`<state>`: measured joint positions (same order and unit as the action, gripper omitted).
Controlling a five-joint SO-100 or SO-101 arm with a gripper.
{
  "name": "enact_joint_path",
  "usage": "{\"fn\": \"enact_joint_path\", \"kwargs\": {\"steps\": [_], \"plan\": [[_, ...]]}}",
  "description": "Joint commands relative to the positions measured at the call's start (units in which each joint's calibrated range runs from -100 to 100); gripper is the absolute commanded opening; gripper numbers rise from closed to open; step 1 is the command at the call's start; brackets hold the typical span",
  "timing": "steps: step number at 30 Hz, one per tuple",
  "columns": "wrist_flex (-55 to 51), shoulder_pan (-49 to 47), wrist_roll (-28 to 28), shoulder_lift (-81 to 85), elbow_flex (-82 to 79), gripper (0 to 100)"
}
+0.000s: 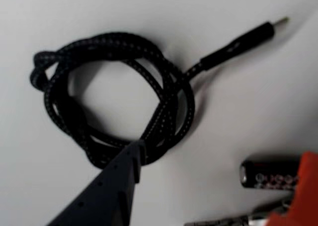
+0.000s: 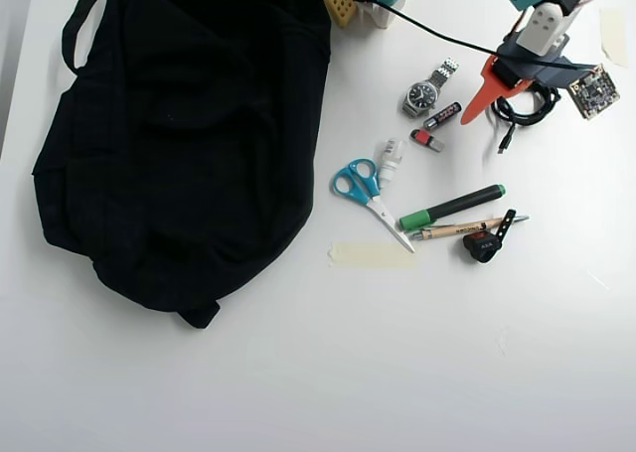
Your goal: Put the usbc cable into the black bag
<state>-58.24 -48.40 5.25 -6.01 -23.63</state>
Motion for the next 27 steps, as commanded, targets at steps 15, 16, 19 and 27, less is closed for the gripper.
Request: {"fn": "enact_joint_path", "kwargs": {"steps": [15,16,19,27], "plan": [[-0.24,-0.06,0.1,-8.43,10.88,39],[-0.24,-0.14,0.1,-9.18,11.51,39],[-1.88,-0.44,0.1,-11.42,14.11,39],[-14.19,-0.74,0.15,-15.82,24.17,39]]}}
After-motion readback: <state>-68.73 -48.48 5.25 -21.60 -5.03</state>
